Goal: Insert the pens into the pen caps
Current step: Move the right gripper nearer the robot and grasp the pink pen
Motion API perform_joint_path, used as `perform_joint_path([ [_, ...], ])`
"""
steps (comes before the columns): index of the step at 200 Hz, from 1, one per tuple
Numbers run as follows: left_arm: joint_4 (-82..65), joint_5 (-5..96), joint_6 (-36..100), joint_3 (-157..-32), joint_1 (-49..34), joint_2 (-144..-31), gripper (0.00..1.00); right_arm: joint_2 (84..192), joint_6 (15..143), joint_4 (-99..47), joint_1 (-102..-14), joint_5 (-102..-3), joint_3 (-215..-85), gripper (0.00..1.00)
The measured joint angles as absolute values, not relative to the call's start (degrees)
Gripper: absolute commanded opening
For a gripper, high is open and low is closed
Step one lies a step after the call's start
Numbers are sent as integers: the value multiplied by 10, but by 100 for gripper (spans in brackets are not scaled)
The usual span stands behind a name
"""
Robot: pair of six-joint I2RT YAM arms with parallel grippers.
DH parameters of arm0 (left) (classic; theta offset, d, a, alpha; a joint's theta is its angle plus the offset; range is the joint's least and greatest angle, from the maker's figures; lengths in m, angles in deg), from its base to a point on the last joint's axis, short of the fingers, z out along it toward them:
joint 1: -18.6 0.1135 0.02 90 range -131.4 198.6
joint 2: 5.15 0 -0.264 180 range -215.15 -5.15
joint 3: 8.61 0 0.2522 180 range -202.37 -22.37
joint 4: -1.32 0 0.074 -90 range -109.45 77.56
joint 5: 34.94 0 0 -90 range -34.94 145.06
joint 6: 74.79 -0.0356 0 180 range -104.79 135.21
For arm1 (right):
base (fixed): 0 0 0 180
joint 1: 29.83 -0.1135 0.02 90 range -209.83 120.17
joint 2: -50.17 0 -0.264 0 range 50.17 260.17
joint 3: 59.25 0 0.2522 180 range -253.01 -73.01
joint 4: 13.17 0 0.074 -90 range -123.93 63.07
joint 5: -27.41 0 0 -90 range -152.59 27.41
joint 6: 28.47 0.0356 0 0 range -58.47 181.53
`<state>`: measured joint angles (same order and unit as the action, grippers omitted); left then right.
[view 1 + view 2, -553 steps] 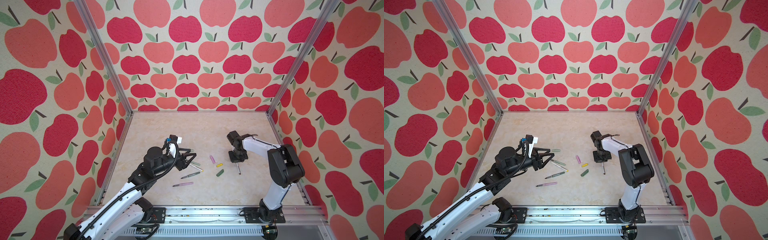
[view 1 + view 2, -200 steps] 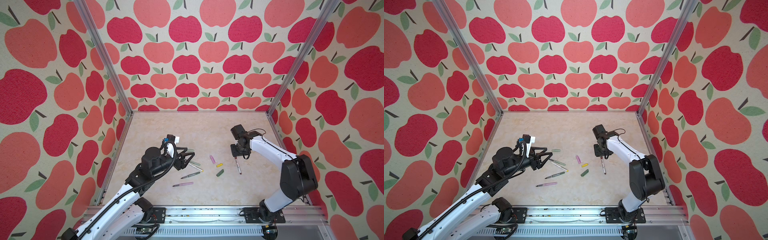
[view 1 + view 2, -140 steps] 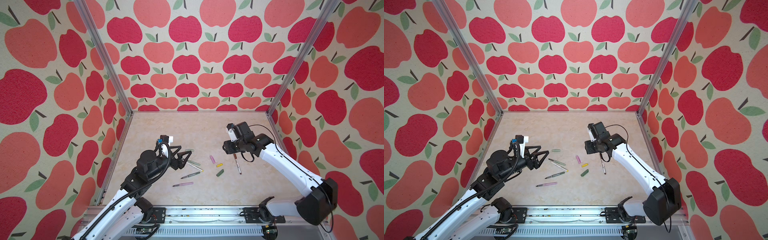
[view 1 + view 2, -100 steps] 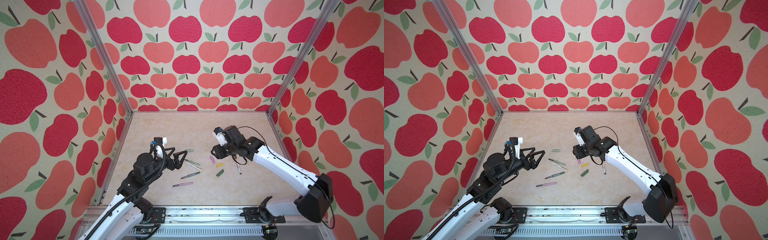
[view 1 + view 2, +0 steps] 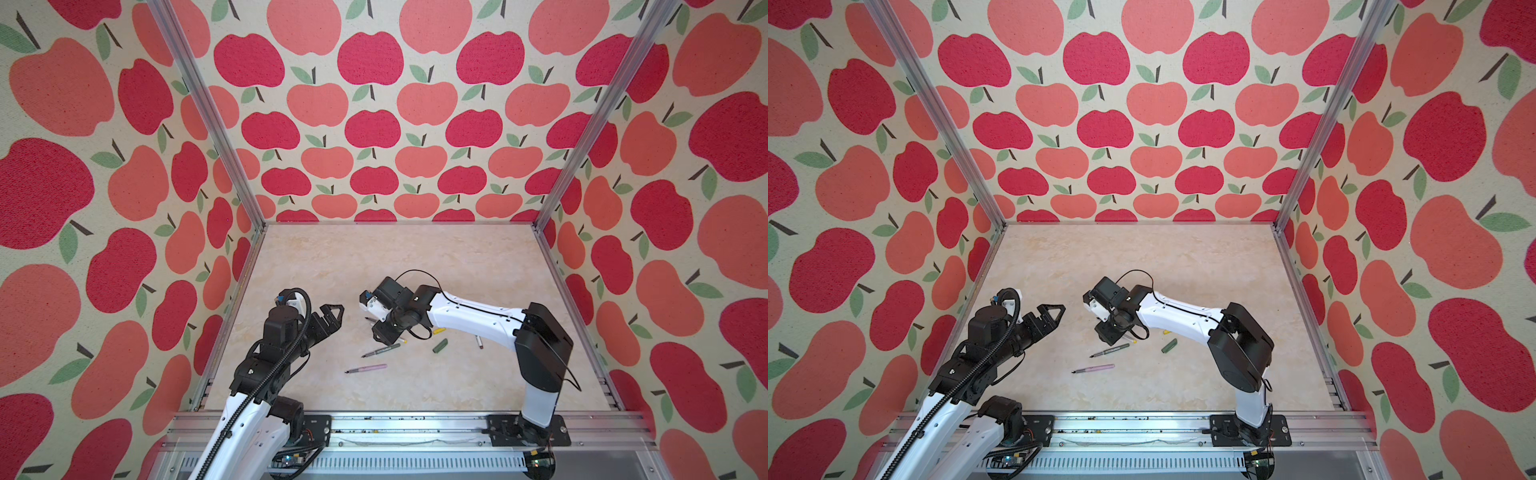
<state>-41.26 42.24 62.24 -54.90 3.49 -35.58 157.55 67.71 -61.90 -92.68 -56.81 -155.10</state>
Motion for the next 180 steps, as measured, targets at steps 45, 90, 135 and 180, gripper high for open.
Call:
perform_joint_path([
  [45, -503, 488, 651, -548, 48, -245, 98, 1626, 620, -621, -976, -545, -1563, 42],
  [90, -561, 537, 664, -550, 49, -173, 98, 1687, 583, -633, -1024, -545, -1603, 42],
  [135, -583, 547, 668, -550, 49, -148, 98, 1703, 570, -637, -1032, -551, -1612, 41],
  [180, -585, 547, 665, -550, 49, -161, 98, 1713, 564, -639, -1032, -562, -1618, 37],
])
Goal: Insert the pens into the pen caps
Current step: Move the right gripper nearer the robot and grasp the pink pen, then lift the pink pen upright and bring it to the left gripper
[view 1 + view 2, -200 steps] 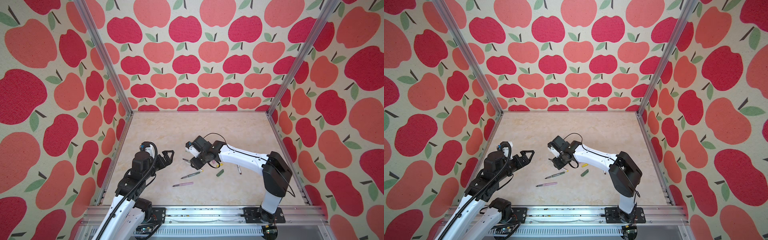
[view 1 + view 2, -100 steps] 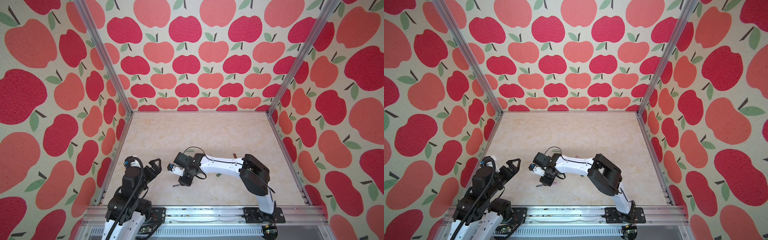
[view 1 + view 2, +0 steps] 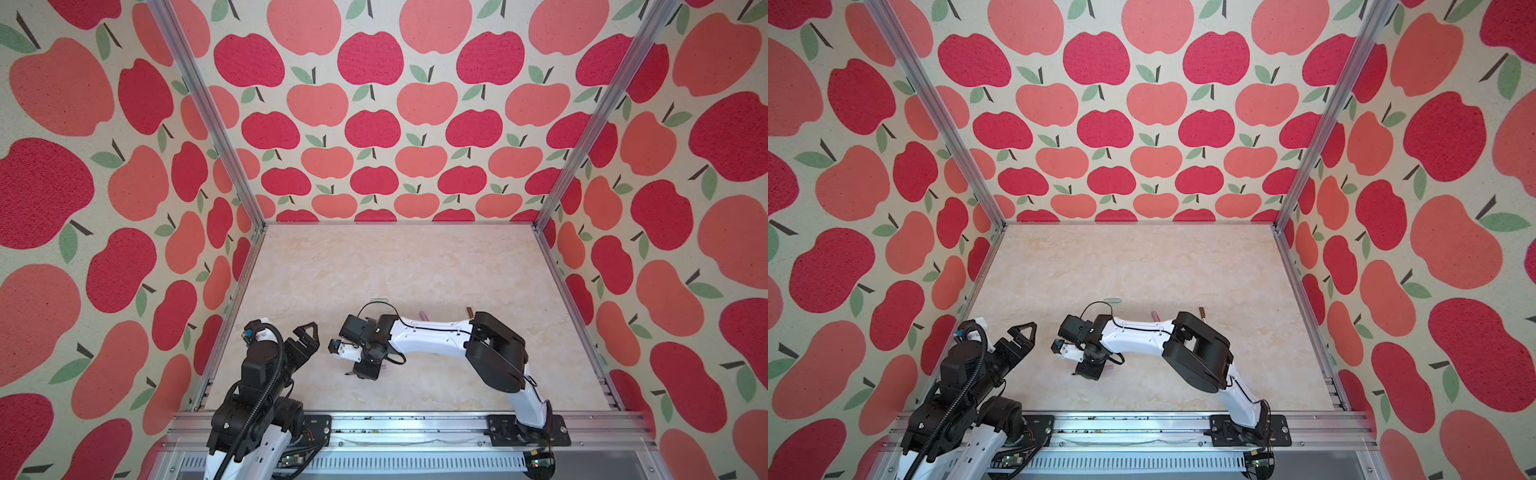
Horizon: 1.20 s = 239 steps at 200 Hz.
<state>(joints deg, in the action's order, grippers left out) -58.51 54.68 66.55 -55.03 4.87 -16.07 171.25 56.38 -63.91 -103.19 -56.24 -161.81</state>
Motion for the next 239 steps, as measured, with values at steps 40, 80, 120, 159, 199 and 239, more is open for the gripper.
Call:
perform_joint_path([
  [40, -585, 547, 666, -550, 49, -164, 98, 1723, 554, -641, -1031, -569, -1631, 24],
  [80, -585, 547, 666, -550, 49, -163, 98, 1724, 551, -639, -1029, -571, -1632, 10],
  [120, -585, 547, 661, -551, 49, -163, 98, 1724, 553, -639, -1029, -572, -1632, 5],
  [159, -584, 548, 635, -568, 49, -167, 99, 1722, 572, -627, -1026, -571, -1628, 2],
  [199, -545, 514, 572, -596, 49, -209, 100, 1675, 629, -589, -987, -557, -1579, 0],
  [239, -487, 429, 486, -653, 49, -287, 100, 1551, 721, -499, -901, -510, -1495, 0],
])
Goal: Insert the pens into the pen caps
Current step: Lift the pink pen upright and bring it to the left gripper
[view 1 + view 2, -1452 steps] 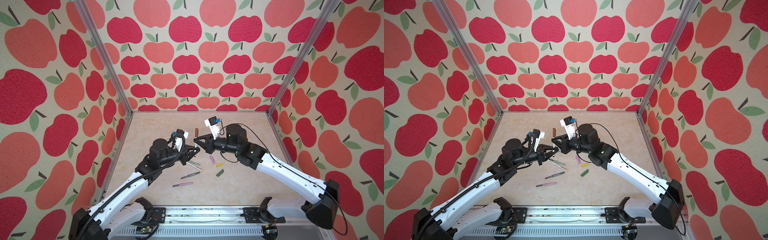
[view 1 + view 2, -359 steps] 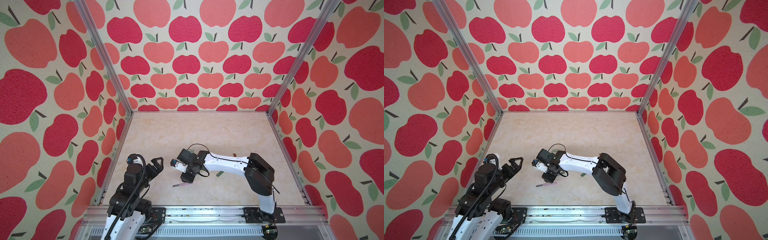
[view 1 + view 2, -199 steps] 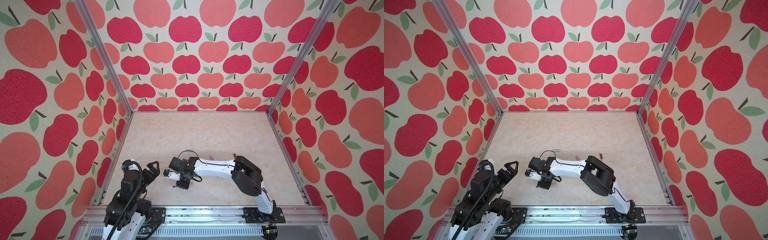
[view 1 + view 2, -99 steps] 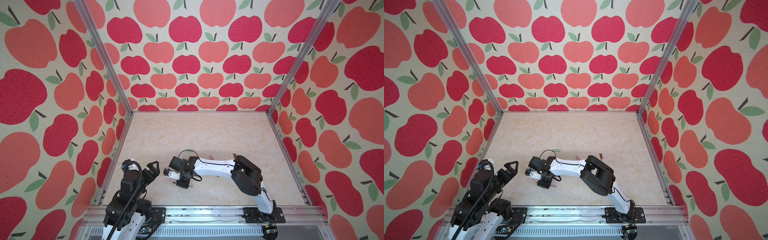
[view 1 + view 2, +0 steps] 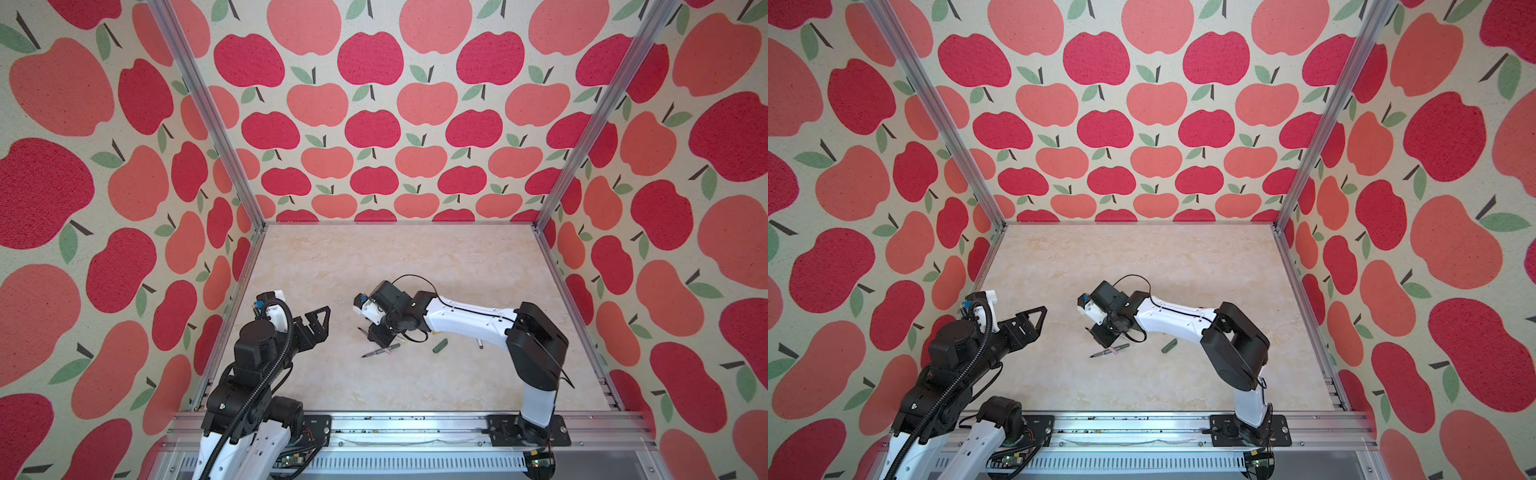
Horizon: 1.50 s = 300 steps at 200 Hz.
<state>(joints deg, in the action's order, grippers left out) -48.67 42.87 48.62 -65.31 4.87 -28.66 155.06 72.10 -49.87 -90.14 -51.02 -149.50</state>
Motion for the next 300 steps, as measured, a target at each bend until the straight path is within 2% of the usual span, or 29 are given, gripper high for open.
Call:
perform_joint_path([
  [66, -366, 206, 437, -677, 49, -450, 97, 1381, 905, -304, -763, -419, -1338, 0],
  [114, -218, 78, 479, -617, 17, -521, 92, 1300, 971, -254, -740, -384, -1330, 0],
  [153, -99, 50, 531, -583, -36, -545, 87, 1272, 1022, -193, -741, -355, -1321, 0],
  [221, 39, 41, 607, -575, -53, -598, 75, 1283, 1068, -127, -769, -343, -1305, 0],
  [240, 57, 38, 618, -575, -56, -610, 70, 1292, 1074, -111, -775, -341, -1305, 0],
  [282, 83, 36, 636, -573, -59, -615, 48, 1306, 1081, -99, -778, -339, -1305, 0],
  [300, 86, 36, 640, -570, -59, -614, 43, 1307, 1082, -96, -778, -337, -1305, 0],
])
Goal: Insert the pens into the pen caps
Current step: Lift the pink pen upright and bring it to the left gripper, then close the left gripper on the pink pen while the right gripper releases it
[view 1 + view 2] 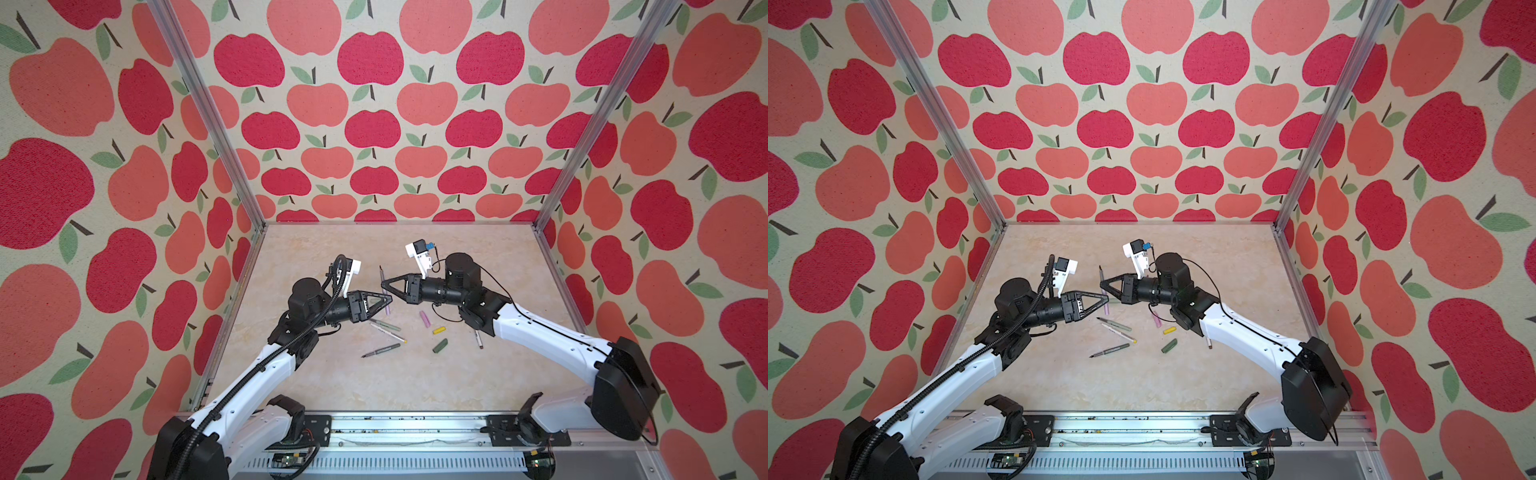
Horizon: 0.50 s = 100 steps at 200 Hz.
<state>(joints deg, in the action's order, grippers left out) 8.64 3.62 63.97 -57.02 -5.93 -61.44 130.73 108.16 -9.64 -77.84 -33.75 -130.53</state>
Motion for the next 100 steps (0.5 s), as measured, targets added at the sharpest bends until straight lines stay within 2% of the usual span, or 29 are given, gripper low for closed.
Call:
perform_joint_path([
  [62, 89, 36, 639, -563, -59, -614, 30, 1307, 1082, -81, -782, -335, -1305, 0],
  [100, 88, 43, 640, -561, -59, -614, 13, 1308, 1086, -75, -782, -333, -1306, 0],
])
